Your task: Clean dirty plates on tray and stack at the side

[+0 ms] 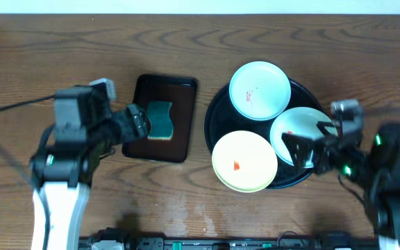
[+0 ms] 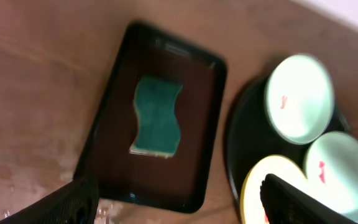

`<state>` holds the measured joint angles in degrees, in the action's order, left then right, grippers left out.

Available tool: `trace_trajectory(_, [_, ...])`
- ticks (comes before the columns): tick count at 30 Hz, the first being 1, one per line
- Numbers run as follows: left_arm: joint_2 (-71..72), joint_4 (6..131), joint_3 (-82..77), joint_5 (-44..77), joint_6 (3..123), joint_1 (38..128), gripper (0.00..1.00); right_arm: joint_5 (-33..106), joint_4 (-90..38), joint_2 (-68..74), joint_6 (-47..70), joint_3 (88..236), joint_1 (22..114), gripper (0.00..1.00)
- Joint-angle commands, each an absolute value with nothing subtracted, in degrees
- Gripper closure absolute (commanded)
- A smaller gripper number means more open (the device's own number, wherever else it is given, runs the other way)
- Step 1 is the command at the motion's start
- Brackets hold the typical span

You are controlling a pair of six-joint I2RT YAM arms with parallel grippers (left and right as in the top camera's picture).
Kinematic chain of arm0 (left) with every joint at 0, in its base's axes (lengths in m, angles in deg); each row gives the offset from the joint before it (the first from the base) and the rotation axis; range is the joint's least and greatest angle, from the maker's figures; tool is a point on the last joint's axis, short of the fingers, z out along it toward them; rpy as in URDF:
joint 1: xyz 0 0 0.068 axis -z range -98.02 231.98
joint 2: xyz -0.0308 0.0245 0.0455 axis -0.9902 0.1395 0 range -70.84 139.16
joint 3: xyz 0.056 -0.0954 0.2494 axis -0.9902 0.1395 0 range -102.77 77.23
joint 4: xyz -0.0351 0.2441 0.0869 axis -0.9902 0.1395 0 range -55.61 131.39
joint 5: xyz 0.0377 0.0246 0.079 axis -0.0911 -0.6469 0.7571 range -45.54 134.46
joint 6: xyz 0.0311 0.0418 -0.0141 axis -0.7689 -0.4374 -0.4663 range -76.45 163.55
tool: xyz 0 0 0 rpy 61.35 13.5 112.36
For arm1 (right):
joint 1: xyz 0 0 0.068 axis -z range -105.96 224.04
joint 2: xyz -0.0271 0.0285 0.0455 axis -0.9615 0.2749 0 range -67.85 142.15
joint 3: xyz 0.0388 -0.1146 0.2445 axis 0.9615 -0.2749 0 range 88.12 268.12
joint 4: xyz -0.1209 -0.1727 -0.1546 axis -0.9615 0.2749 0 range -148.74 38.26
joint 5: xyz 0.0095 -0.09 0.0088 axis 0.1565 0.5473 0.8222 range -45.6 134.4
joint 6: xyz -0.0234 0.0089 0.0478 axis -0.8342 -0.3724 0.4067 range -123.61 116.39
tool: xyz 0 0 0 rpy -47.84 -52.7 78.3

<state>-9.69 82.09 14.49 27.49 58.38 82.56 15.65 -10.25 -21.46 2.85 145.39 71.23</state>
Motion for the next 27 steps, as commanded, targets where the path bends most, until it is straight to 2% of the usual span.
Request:
trace_trajectory(1, [-3.09,84.28,13.49,22.92,58.80,82.32,0.16,15.25,-9.15,-13.87,3.84,148.08,71.37,0.01])
trace_trajectory(8, [9.76,83.36,13.53,24.69,58.60,84.38,0.18,9.39,-9.33,-4.65,4.47,148.06,71.37,0.01])
trace_trajectory(14, [19.90,78.18,13.53,33.50,58.64,90.52,0.31,9.42,-9.18,-0.91,4.47,148.06,71.06,0.03])
trace_trajectory(17, [24.08,75.49,13.53,40.06,58.88,93.03,0.43,9.42,-9.18,-0.65,4.49,148.06,70.62,0.05])
trace_trajectory(19, [26.59,73.94,13.53,44.65,61.44,93.49,0.44,9.39,-9.13,-0.67,4.51,148.06,70.38,0.07])
trace_trajectory(23, [31.29,69.11,13.53,43.42,61.86,93.49,0.47,9.39,-8.85,-0.67,4.51,148.06,69.94,0.08])
trace_trajectory(24, [32.47,68.06,13.53,43.38,61.88,93.49,0.51,9.42,-8.87,-0.67,4.51,148.06,69.92,0.08])
trace_trajectory(27, [34.74,67.01,13.53,39.38,61.84,93.47,0.78,9.37,-8.78,-0.67,4.54,148.06,69.84,0.11])
